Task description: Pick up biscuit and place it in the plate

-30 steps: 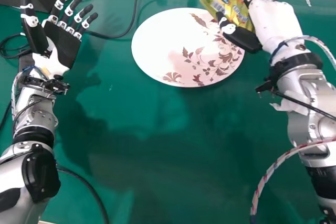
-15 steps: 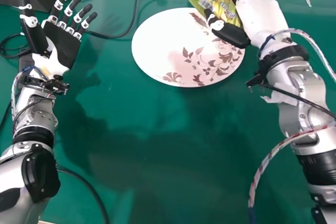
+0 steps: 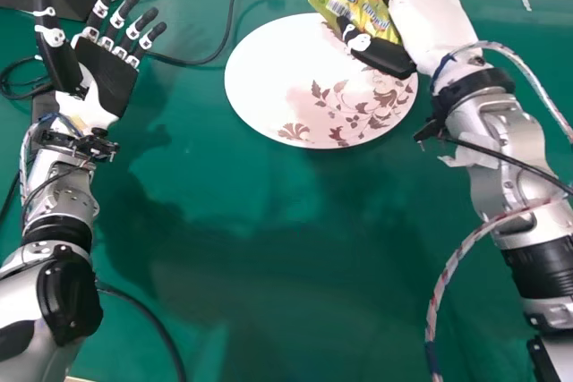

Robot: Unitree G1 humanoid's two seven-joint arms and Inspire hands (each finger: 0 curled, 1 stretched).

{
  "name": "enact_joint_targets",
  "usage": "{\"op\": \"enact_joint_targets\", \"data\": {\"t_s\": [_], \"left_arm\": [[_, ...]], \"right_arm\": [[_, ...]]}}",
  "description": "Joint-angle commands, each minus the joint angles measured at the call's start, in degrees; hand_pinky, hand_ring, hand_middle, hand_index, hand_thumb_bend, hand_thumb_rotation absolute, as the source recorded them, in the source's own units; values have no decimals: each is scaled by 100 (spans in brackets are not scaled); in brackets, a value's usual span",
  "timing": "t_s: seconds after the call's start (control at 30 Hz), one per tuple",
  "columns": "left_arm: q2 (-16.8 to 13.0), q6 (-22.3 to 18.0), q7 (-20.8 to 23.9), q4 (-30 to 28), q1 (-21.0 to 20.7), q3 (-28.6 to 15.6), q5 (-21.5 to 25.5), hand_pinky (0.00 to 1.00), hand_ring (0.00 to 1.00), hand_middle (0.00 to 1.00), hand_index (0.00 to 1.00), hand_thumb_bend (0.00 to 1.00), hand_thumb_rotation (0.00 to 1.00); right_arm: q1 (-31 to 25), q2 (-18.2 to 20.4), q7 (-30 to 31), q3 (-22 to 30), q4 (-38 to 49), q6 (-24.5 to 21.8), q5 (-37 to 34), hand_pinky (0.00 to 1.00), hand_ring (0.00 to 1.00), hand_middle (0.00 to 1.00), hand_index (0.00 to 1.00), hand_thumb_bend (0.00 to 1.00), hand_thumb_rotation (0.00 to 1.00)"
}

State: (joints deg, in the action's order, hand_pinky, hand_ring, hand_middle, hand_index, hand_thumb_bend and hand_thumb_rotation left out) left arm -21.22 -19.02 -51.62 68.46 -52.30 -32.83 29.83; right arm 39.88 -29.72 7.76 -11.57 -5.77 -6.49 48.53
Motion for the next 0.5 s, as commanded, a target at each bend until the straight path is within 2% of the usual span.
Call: {"op": "enact_joint_targets", "data": {"t_s": [0.0, 0.47], "left_arm": [[-56, -83, 13, 63, 8, 3, -37, 82, 80, 89, 99, 96, 22], [-61, -78, 15, 89, -13, 11, -39, 86, 81, 90, 98, 94, 22]], "right_arm": [[177, -4, -95, -47, -74, 49, -7, 27, 45, 43, 53, 50, 0], [619, 5, -130, -262, -792, 507, -198, 27, 45, 42, 54, 50, 0]]}}
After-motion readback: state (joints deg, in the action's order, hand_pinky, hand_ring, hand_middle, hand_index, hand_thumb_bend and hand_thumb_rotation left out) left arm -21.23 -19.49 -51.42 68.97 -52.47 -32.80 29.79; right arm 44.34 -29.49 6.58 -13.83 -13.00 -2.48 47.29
